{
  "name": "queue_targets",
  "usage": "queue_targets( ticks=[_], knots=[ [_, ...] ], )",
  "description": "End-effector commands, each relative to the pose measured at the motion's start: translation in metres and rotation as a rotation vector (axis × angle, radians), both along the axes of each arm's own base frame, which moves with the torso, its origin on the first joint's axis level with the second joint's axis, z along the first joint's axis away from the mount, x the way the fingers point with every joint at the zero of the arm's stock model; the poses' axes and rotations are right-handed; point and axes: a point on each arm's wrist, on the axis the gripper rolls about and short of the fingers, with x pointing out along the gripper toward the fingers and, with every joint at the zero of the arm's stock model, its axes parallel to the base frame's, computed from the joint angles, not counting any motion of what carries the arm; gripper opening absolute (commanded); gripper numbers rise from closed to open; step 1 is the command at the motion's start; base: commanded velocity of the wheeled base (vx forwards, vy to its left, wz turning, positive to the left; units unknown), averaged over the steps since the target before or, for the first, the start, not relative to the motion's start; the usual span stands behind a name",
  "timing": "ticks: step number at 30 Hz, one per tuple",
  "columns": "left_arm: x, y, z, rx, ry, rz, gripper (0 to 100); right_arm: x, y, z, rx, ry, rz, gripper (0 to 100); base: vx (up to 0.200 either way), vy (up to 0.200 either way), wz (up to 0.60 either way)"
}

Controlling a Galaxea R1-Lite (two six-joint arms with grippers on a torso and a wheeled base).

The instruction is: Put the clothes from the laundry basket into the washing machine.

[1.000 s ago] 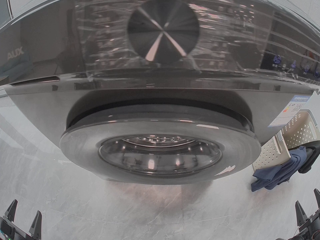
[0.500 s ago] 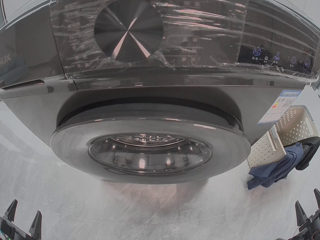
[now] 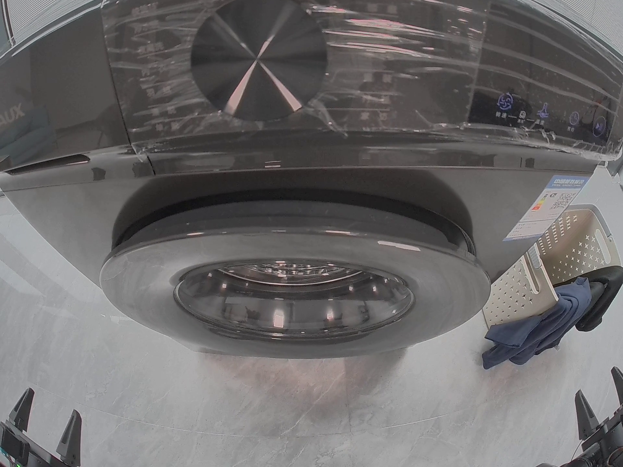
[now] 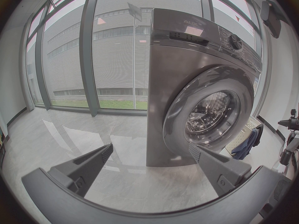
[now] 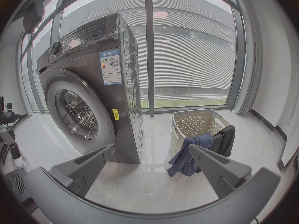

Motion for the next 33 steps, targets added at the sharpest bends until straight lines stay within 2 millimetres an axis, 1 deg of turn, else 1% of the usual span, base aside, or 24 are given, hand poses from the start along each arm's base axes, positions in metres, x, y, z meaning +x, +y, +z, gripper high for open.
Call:
queue_targets(
  ticks=[1,3,23,30,33],
  knots=[
    [0.0002,0.0000,-0.0048,-0.001,0.002,0.000,100,-0.0001,0.0000,-0.0048,0.000,-0.001,0.001,100,-0.200,0.000,0.00],
    [0.0002,0.0000,-0.0048,-0.001,0.002,0.002,100,-0.0001,0.0000,-0.0048,0.000,-0.001,0.001,100,-0.200,0.000,0.00],
    [0.0002,0.0000,-0.0048,-0.001,0.002,0.002,100,-0.0001,0.0000,-0.0048,0.000,-0.001,0.001,100,0.000,0.000,0.00],
    [0.0002,0.0000,-0.0048,0.001,0.002,0.002,100,-0.0001,0.0000,-0.0048,0.000,-0.001,0.003,100,-0.200,0.000,0.00],
    [0.0002,0.0000,-0.0048,0.001,0.002,0.004,100,-0.0001,0.0000,-0.0048,0.000,-0.001,0.003,100,0.000,0.000,0.00]
  ],
)
